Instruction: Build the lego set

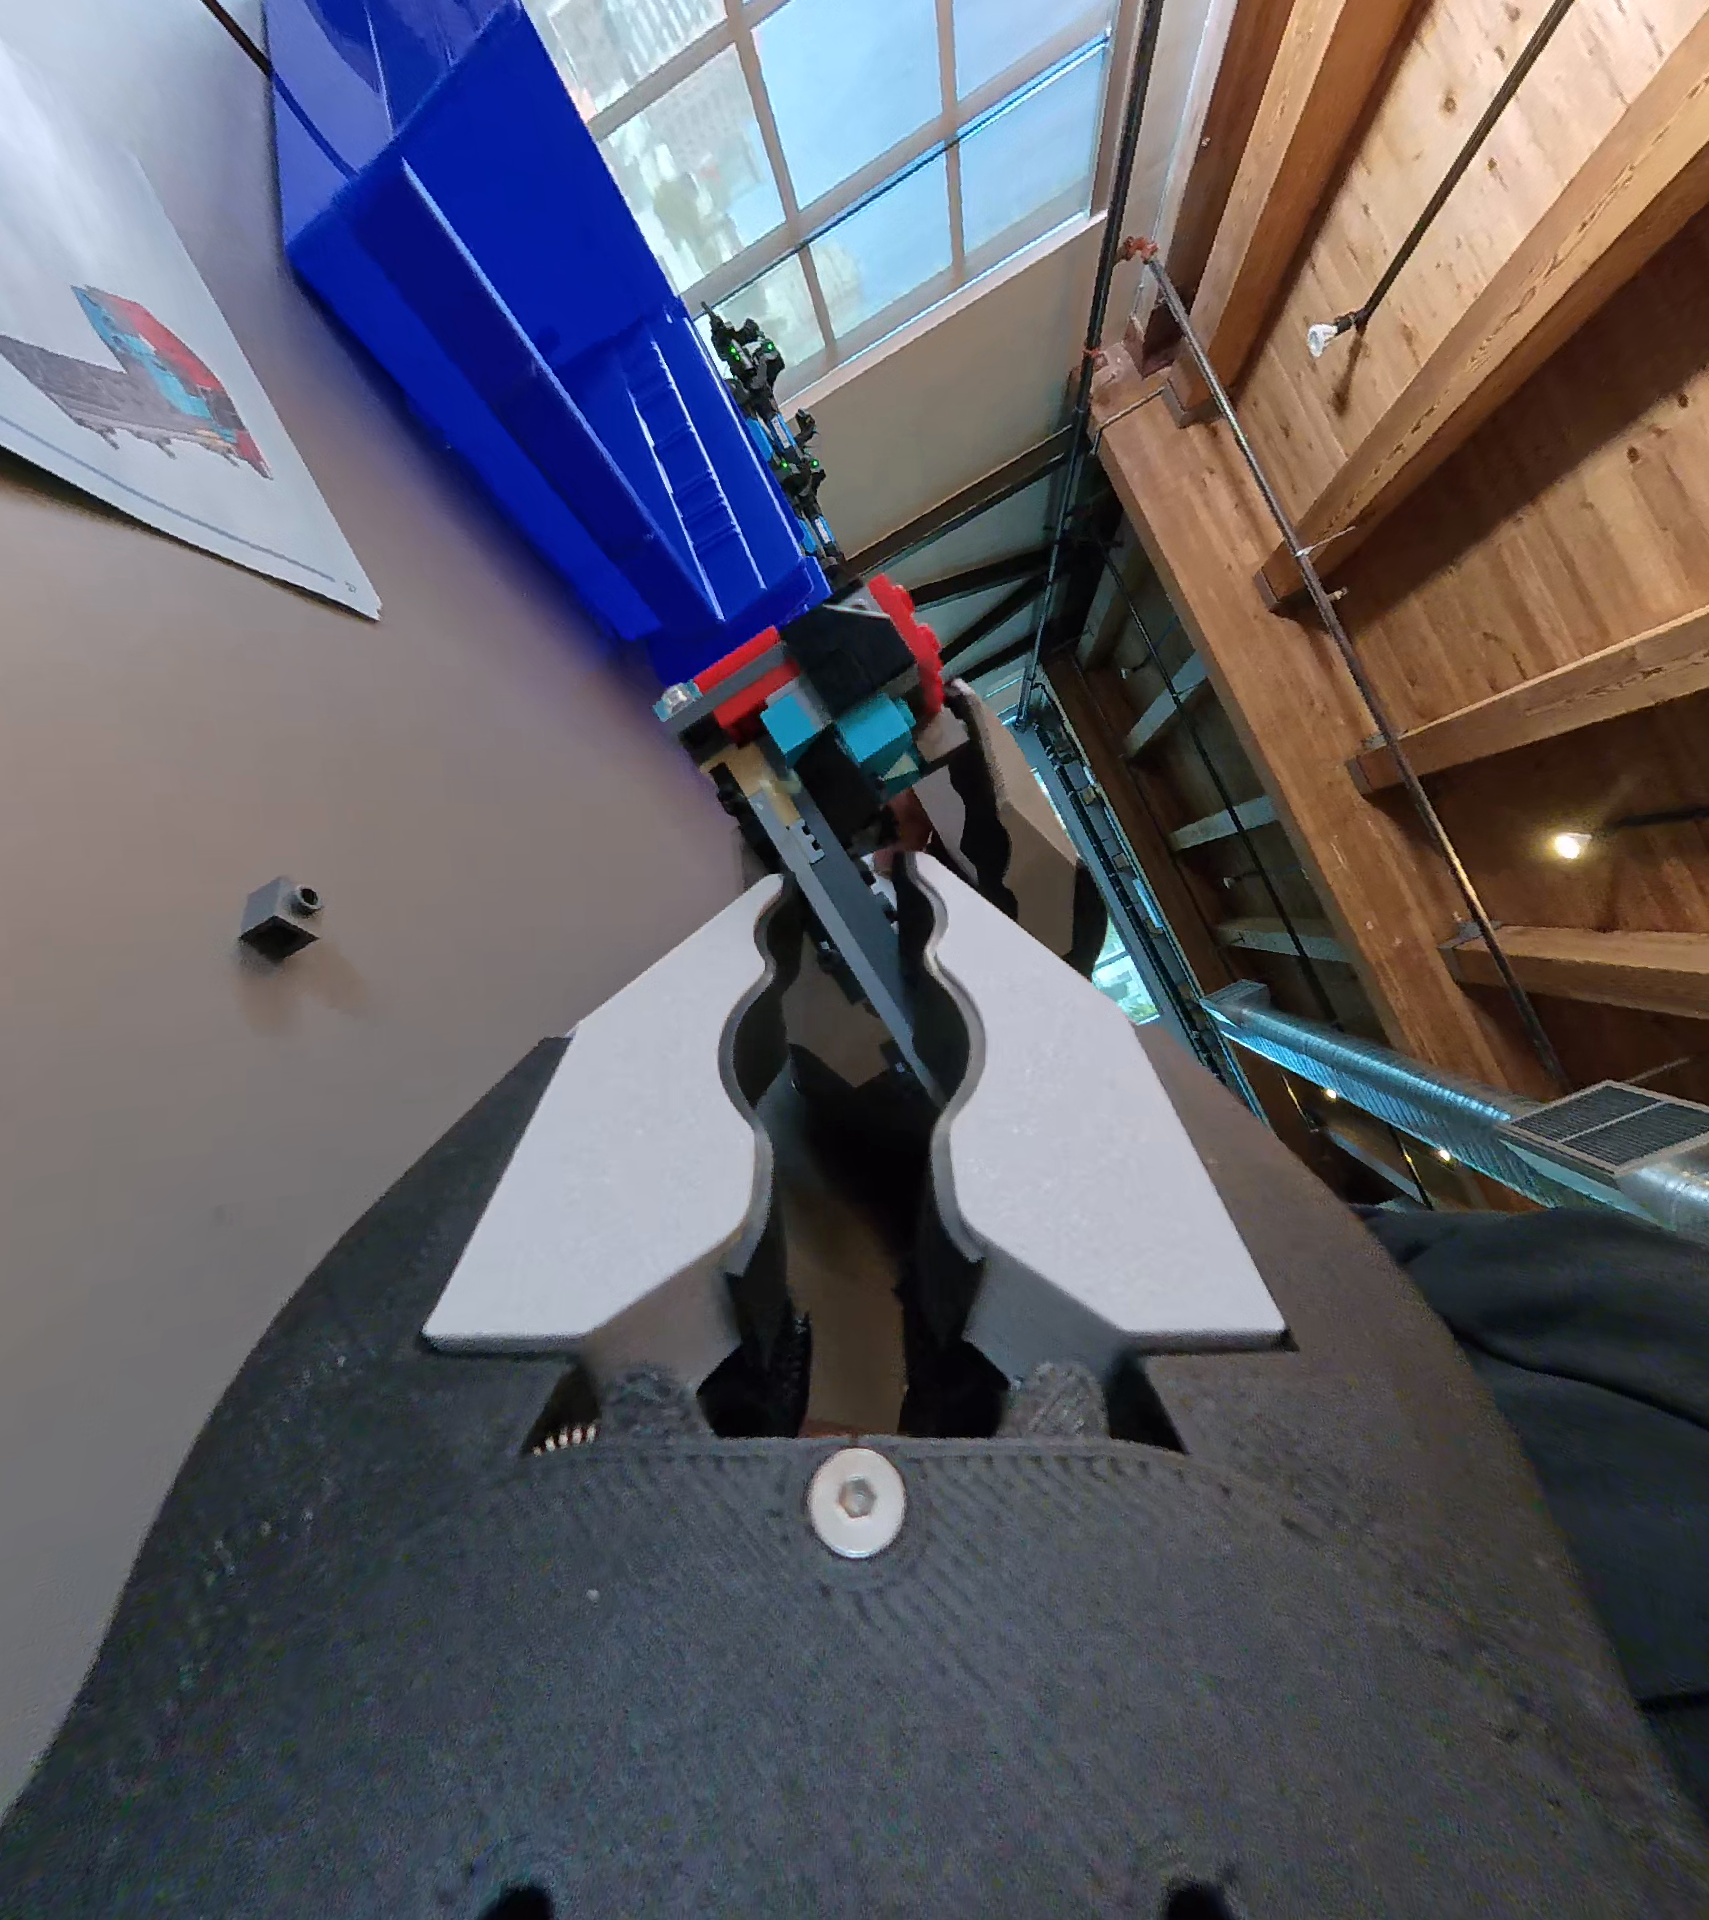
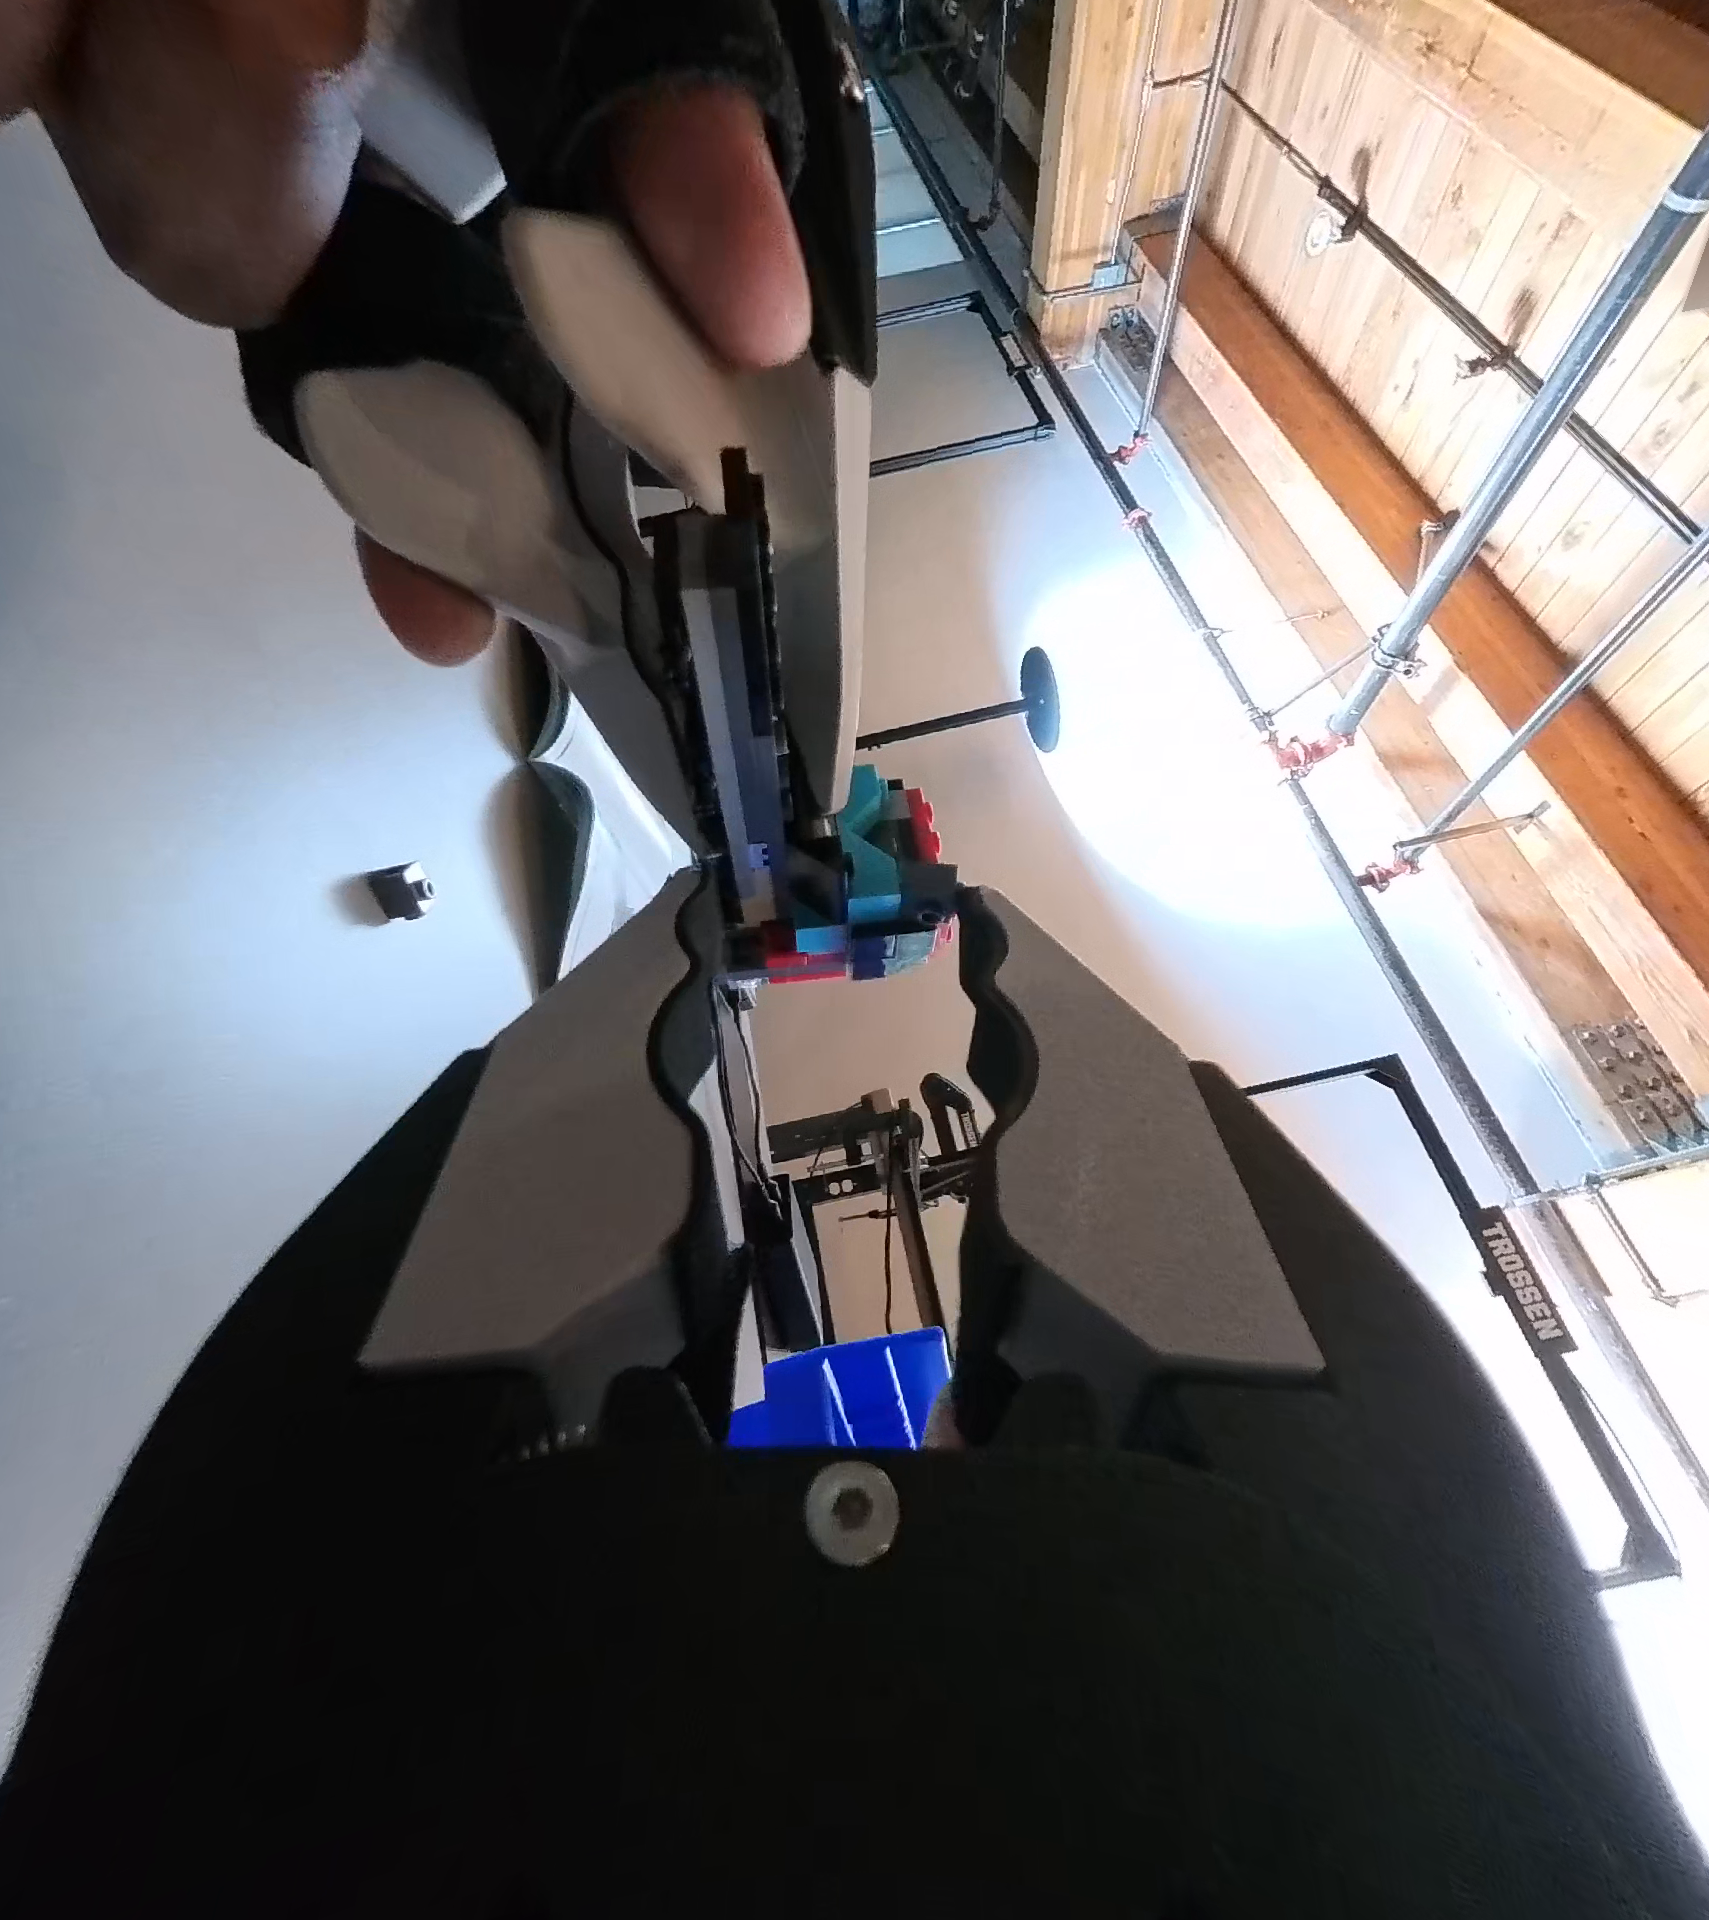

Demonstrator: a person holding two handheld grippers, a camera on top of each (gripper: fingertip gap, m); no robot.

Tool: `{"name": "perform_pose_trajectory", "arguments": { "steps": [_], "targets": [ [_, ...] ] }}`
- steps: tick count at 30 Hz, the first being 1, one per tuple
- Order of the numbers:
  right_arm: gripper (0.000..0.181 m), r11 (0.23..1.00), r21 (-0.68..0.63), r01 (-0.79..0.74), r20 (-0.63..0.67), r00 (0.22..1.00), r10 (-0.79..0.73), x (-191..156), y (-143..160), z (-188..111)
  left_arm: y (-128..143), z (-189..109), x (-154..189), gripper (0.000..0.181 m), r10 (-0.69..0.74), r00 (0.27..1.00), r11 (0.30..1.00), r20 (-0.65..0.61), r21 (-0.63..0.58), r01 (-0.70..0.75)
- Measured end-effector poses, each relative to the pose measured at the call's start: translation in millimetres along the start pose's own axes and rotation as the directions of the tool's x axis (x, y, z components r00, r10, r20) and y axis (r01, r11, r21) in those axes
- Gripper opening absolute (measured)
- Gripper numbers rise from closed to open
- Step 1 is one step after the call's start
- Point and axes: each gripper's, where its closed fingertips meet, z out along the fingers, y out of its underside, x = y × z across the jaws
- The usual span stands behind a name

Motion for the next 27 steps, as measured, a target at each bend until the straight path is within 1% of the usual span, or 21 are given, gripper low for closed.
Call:
{"name": "perform_pose_trajectory", "arguments": {
  "steps": [7,12,19,27],
  "targets": [
    [0.045,1.0,0.004,0.015,0.004,1.0,-0.015,-3.5,-1.2,0.6,-0.5,0.1,-1.9,0.025,-0.018,1.0,1.0,0.007,0.003,0.018],
    [0.046,1.0,0.003,0.021,-0.018,1.0,-0.021,-2.1,-2.3,1.7,-2.6,-0.4,-3.6,0.018,-0.016,1.0,1.0,0.018,0.024,0.016],
    [0.047,0.999,-0.005,0.053,-0.063,0.997,-0.054,2.3,-5.1,3.0,-3.1,-1.6,-1.5,0.017,0.034,0.999,0.999,0.029,0.028,-0.035],
    [0.047,0.996,-0.015,0.086,-0.077,0.993,-0.087,3.2,-6.4,4.7,-1.8,-2.6,-1.8,0.016,0.141,0.987,0.99,0.077,-0.001,-0.141]
  ]
}}
